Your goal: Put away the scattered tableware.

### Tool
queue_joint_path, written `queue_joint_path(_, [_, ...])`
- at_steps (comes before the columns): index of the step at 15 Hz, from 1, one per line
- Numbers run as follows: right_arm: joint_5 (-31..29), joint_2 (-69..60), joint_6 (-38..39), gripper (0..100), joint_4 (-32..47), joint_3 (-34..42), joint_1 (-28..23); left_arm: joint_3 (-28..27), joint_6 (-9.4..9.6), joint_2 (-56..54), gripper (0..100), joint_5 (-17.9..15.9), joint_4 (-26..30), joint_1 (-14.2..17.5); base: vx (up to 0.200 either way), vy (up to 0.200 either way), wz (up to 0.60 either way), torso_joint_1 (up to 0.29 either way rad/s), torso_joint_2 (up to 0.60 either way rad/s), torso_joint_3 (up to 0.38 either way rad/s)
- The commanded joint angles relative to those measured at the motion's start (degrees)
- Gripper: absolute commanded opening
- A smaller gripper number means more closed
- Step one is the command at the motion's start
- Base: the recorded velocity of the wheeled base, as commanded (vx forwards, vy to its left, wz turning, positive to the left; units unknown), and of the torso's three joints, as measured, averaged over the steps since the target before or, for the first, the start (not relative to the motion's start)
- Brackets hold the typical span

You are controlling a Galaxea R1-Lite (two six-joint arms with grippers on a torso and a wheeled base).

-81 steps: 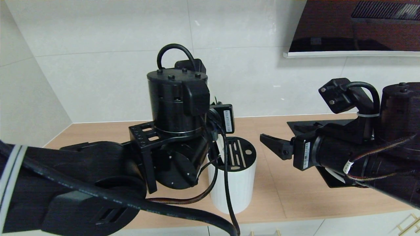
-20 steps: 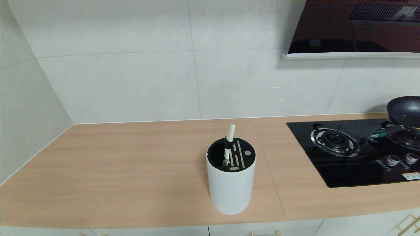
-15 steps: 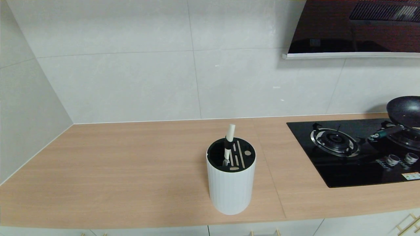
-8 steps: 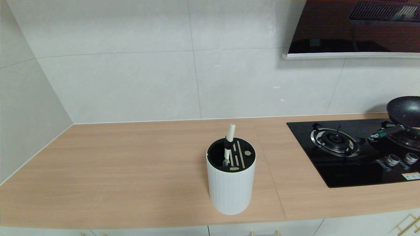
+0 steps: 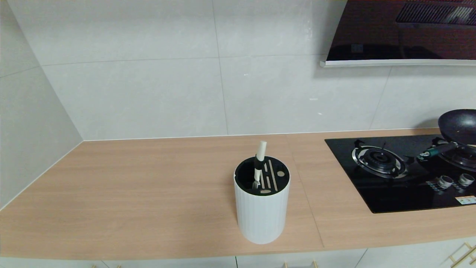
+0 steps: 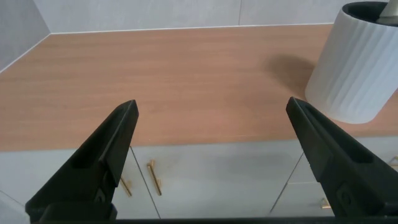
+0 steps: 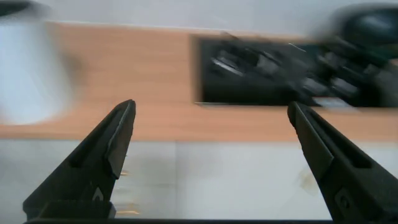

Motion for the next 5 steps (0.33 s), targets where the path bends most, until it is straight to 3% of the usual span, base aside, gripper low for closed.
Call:
queue_joint_path(1, [0.49, 0.78, 1.8, 100, 0.29, 0.02, 0.51, 0.0, 0.0, 0.13, 100, 0.02, -0.06, -0.01, 0.0, 0.0, 0.0, 0.0, 0.0, 0.0])
queue_joint_path(5, [0.49, 0.08, 2.16, 100, 0.29, 0.02, 0.33, 0.0, 0.0, 0.13, 100, 0.02, -0.06, 0.07, 0.0, 0.0, 0.0, 0.0, 0.0, 0.0])
